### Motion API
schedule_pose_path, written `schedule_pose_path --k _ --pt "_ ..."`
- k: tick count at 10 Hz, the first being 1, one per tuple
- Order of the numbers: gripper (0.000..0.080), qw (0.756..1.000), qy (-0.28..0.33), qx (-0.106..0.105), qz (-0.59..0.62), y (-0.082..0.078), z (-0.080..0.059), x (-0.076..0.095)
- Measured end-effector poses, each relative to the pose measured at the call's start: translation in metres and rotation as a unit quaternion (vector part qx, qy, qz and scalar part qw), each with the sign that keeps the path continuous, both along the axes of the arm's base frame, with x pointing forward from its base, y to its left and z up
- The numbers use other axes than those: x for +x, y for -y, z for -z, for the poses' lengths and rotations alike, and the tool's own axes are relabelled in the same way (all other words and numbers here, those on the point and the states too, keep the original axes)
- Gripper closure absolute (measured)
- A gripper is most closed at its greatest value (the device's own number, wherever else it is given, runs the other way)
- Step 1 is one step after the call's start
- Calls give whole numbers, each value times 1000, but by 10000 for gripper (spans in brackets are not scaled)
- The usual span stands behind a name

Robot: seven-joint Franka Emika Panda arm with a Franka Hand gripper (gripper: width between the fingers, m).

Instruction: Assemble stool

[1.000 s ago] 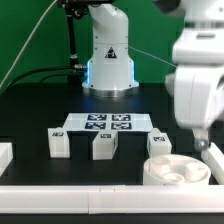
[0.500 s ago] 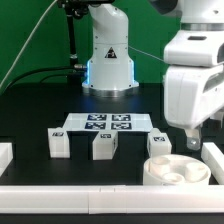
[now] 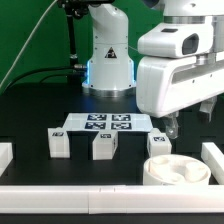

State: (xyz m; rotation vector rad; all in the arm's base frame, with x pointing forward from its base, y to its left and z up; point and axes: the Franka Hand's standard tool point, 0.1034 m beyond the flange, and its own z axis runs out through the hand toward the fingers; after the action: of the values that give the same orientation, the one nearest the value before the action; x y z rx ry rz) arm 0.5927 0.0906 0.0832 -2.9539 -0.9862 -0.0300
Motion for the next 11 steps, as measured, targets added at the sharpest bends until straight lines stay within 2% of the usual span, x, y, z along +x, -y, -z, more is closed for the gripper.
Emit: schedule_pose_path --k 1,2,3,5,8,10,11 --pt "150 999 -2 1 54 0 2 -1" --pt "150 993 -13 -2 121 2 8 -9" --pt "150 985 -22 -6 173 7 6 -12" --pt "150 954 -32 -7 298 11 11 -17" --pt "150 943 -35 -3 330 7 11 -17" --pt "150 950 -57 -12 308 15 18 -23" --pt "150 946 -88 -28 311 21 24 -34"
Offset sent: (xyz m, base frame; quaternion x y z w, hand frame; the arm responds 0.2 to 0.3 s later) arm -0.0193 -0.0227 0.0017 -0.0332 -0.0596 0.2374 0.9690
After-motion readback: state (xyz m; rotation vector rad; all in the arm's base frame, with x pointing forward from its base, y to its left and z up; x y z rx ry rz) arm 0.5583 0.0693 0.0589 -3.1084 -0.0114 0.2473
